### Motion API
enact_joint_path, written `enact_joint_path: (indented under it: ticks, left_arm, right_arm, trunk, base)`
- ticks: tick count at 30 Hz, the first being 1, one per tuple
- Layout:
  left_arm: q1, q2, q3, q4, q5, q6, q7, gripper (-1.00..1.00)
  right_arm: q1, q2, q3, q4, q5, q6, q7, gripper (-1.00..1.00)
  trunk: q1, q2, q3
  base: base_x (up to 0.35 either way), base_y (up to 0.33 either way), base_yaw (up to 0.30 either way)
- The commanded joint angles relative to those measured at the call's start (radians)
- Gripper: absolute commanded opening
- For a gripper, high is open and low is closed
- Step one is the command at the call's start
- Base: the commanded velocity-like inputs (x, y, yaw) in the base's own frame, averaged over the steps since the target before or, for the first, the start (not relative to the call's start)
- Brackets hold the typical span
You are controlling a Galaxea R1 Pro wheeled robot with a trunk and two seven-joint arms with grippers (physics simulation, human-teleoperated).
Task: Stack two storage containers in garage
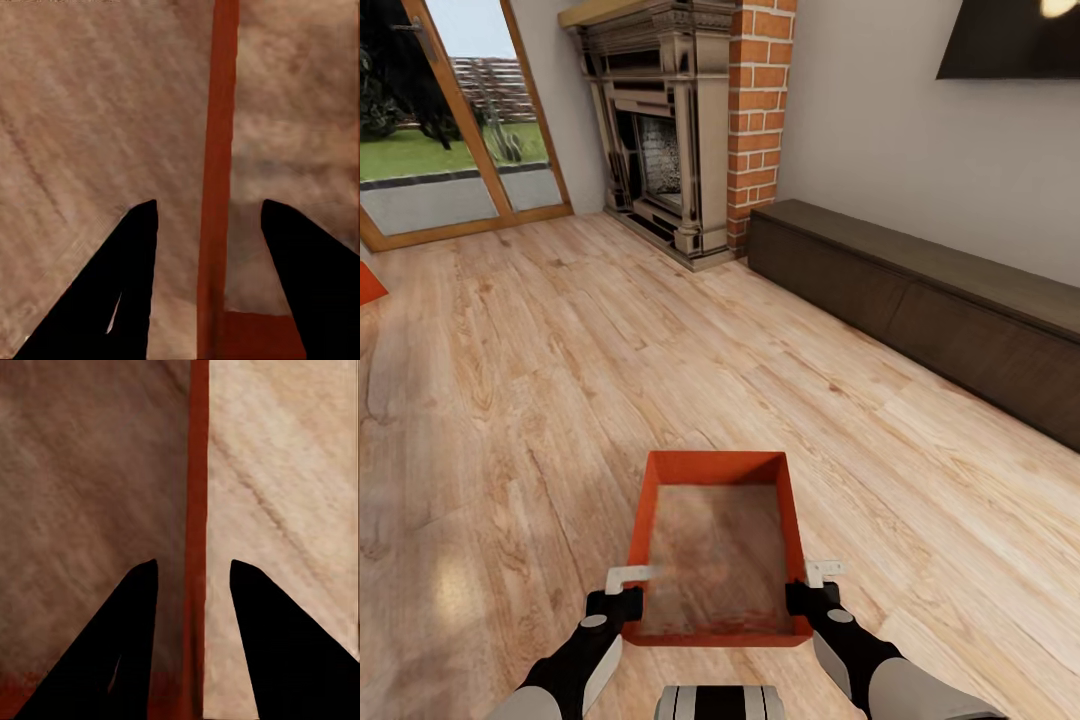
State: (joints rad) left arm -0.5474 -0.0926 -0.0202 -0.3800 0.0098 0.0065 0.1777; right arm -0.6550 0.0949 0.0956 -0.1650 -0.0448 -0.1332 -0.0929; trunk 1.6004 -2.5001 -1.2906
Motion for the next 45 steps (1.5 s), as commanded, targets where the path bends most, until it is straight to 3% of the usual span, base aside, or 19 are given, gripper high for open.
enact_joint_path:
  ticks: [1, 10, 19, 29, 30, 45]
  left_arm:
    - [0.0, 0.001, 0.0, -0.002, -0.001, 0.0, 0.008, -1.0]
    - [0.0, 0.005, 0.022, -0.024, 0.048, 0.0, 0.008, -1.0]
    - [0.0, 0.004, 0.026, -0.031, 0.053, 0.001, 0.008, -1.0]
    - [0.0, 0.005, 0.026, -0.032, 0.053, 0.004, 0.008, -1.0]
    - [0.0, 0.005, 0.05, -0.032, 0.053, 0.004, 0.008, -1.0]
    - [0.0, 0.005, 0.052, -0.033, 0.055, 0.003, 0.008, -1.0]
  right_arm:
    - [0.0, 0.0, 0.006, 0.002, -0.01, -0.003, -0.001, -1.0]
    - [0.0, 0.0, 0.006, 0.002, -0.01, -0.003, -0.001, -1.0]
    - [0.0, 0.001, 0.006, 0.002, -0.01, -0.003, -0.001, -1.0]
    - [0.0, 0.002, 0.007, 0.002, -0.009, -0.004, -0.001, -1.0]
    - [0.0, 0.005, 0.007, 0.002, -0.007, -0.003, -0.001, -1.0]
    - [0.0, 0.005, 0.007, 0.002, -0.009, 0.0, -0.001, -1.0]
  trunk:
    - [0.0, 0.0, -0.001]
    - [0.0, 0.0, -0.001]
    - [0.0, 0.0, 0.003]
    - [-0.039, 0.07, 0.034]
    - [-0.043, 0.077, 0.038]
    - [-0.1, 0.182, 0.085]
  base:
    - [0.0, 0.0, 0.0]
    - [0.0, 0.0, 0.0]
    - [0.0, 0.0, 0.0]
    - [0.0, 0.0, 0.0]
    - [0.0, 0.0, 0.0]
    - [0.0, 0.0, 0.0]
